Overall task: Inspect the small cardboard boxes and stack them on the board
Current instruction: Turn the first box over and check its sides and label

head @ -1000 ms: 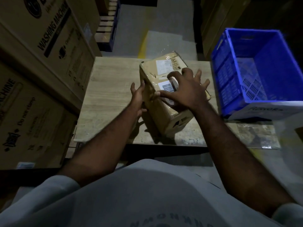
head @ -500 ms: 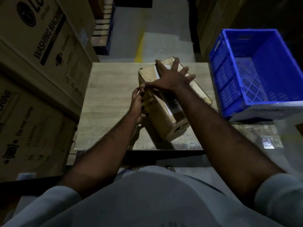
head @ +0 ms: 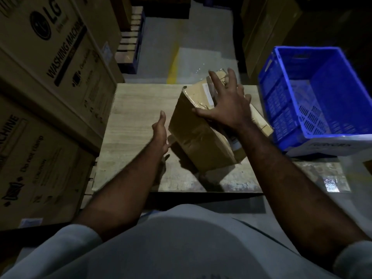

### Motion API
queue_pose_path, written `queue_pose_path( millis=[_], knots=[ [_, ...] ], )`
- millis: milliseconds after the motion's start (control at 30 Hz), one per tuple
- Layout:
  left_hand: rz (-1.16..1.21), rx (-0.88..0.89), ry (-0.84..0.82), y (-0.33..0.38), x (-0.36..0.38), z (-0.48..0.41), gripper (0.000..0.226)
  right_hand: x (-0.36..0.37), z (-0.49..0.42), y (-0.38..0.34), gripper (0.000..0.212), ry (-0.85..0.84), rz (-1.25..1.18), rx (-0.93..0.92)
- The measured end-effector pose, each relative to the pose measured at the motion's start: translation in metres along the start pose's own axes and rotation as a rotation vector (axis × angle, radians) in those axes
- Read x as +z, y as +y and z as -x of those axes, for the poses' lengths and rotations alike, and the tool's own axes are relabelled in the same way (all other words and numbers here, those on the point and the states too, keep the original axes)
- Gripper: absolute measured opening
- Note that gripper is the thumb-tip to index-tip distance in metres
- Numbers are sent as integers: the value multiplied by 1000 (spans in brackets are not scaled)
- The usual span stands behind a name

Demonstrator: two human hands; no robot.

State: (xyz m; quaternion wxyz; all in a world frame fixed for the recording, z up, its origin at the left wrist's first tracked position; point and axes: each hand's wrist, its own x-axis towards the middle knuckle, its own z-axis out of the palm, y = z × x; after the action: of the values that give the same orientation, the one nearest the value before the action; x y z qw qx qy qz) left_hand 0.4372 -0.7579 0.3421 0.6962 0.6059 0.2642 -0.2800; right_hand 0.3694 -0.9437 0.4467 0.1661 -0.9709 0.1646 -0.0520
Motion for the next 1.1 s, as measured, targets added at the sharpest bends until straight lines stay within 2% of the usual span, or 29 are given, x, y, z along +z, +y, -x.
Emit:
queue_pose_path(
  millis=[67, 167, 300, 467, 533, 600, 733, 800, 867, 967, 1100],
  knots=[
    [83, -35, -46, 2, -6, -3, 79, -3, 7, 6, 123, 57, -64, -94],
    [165, -80, -157, 5, -14, -6, 62, -2, 18, 18, 123, 127, -213, -208],
    [175, -70, -127, 7, -21, -9, 57, 7, 26, 38, 121, 189, -340, -296],
    [209, 36, -55, 8, -21, -7, 43, 14, 30, 68, 110, 128, -337, -371],
    [236, 71, -26, 7, -16, -6, 50, 15, 30, 76, 112, 84, -309, -333],
    [236, 149, 29, 4, -10, -3, 46, 19, 32, 83, 117, 55, -370, -267],
    [190, 297, 84, -3, -5, 2, 50, 29, 43, 91, 113, -16, -849, -79],
    [135, 357, 134, -6, -9, 1, 57, 35, 46, 95, 111, -87, -948, -19],
    [69, 385, 176, -10, -12, -1, 60, 46, 48, 99, 104, -97, -963, 16],
    [-20, 437, 206, -13, -13, 1, 48, 58, 53, 100, 90, -37, -974, 88],
    [-129, 485, 210, -14, -9, 2, 43, 70, 59, 106, 69, 41, -790, 150]
  ],
)
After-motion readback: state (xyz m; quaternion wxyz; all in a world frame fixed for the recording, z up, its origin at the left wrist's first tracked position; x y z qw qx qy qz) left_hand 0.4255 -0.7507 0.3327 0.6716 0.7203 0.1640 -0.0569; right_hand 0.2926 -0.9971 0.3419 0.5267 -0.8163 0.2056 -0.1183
